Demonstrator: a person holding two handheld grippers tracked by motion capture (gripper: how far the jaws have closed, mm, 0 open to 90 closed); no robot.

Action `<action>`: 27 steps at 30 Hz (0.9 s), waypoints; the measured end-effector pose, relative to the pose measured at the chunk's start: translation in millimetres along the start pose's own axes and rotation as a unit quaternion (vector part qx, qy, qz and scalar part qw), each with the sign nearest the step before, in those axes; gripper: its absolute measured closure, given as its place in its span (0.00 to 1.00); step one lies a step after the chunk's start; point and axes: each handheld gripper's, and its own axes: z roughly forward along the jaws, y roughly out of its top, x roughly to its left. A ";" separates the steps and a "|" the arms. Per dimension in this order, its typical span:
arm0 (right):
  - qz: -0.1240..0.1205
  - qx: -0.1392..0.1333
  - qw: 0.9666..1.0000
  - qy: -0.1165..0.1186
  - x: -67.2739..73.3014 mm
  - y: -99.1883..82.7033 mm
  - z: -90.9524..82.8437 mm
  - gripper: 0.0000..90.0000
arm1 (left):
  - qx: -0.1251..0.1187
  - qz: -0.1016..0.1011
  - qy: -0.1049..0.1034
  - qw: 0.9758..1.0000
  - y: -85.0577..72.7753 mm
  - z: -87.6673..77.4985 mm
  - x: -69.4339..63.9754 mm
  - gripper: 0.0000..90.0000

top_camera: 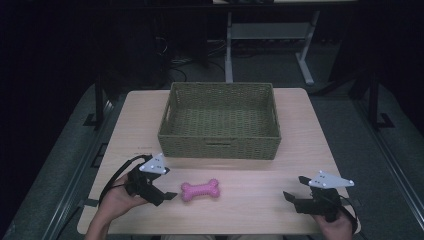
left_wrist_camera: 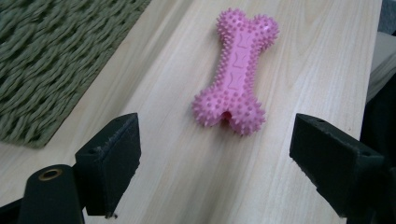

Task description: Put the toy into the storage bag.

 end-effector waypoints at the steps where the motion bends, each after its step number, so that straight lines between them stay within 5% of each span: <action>1: -0.001 0.000 1.000 0.001 0.3 0.1 0.1 0.24 | 0.001 0.001 -0.001 1.000 1.4 1.4 -0.5 0.18; 27: -0.003 -0.003 1.000 0.001 2.4 0.7 -1.8 0.24 | 0.070 0.047 -0.030 0.996 37.3 43.6 -3.7 0.25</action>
